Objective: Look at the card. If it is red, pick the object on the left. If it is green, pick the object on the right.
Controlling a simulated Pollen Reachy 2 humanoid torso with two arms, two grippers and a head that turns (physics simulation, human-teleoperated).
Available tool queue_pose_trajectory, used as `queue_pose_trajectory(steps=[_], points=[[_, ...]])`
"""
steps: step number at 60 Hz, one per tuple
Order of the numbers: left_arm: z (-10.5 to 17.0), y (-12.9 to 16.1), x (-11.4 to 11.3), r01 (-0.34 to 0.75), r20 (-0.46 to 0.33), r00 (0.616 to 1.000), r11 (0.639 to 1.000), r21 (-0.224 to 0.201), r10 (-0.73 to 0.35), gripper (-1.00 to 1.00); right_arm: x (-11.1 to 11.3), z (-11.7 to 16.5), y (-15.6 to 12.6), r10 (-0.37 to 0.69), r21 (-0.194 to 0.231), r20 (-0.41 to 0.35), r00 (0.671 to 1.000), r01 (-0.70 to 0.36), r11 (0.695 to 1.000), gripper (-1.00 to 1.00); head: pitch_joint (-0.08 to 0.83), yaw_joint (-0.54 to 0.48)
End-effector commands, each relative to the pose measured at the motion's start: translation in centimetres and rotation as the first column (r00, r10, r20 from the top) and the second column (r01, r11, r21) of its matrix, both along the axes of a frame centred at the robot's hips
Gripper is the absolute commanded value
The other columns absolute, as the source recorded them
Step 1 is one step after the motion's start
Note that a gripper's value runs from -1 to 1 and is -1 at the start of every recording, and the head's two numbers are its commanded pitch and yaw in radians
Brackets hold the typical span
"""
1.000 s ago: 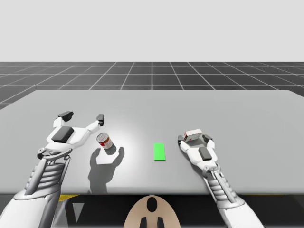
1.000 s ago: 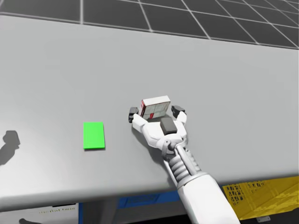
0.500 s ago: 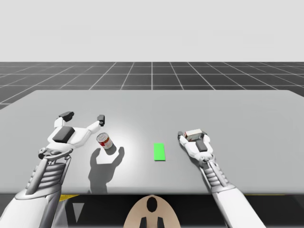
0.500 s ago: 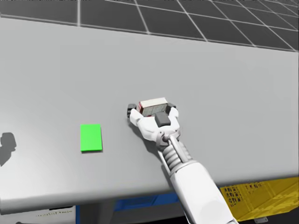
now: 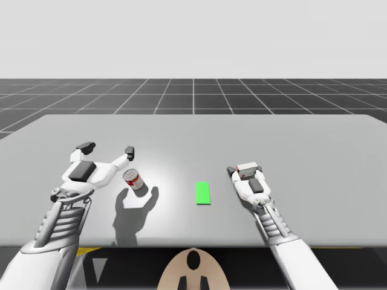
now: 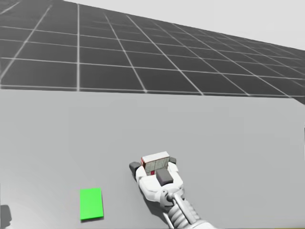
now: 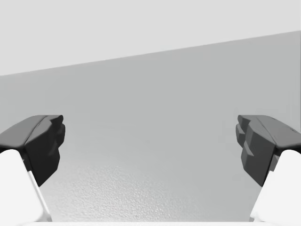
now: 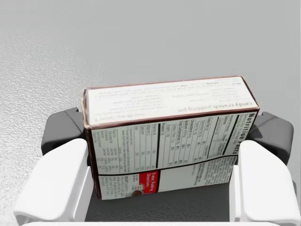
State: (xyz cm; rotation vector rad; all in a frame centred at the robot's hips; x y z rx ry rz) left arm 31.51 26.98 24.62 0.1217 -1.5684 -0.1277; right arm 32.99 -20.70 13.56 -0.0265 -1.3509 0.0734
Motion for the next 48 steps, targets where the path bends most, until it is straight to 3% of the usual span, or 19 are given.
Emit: queue_pose_trajectory(steps=[1,9,21,32,39,48], points=[[-0.1,-0.1,0.0,0.0,-0.002,1.0,1.0,0.004,0.0,-1.0,-0.3,-0.5,0.7,0.007,0.026,-0.011,1.0,-0.007,1.0,0.99,0.283,-0.33],[0.0,0.0,0.0,-0.001,-0.001,1.0,1.0,0.002,0.001,-1.0,-0.4,-0.5,0.7,0.008,0.027,-0.01,1.0,-0.008,1.0,0.98,0.21,-0.34],[0.0,0.0,0.0,-0.001,0.0,1.0,1.0,-0.001,0.001,-1.0,-0.9,1.2,0.7,0.012,0.033,0.028,1.0,-0.013,0.999,1.0,0.204,-0.34],[0.0,0.0,0.0,-0.001,0.0,1.0,1.0,-0.003,0.001,-1.0,-1.1,7.8,0.4,0.024,0.033,0.152,0.988,-0.029,0.999,1.0,0.204,-0.35],[0.1,0.1,0.0,-0.003,0.004,1.0,1.0,-0.008,0.003,-1.0,-1.3,14.1,-0.2,0.003,0.066,0.296,0.955,-0.024,0.998,1.0,0.201,-0.35],[0.0,0.1,0.0,-0.003,0.004,1.0,1.0,-0.004,0.003,-1.0,-2.2,19.6,-1.0,-0.017,0.091,0.411,0.911,-0.022,0.996,1.0,0.199,-0.35]])
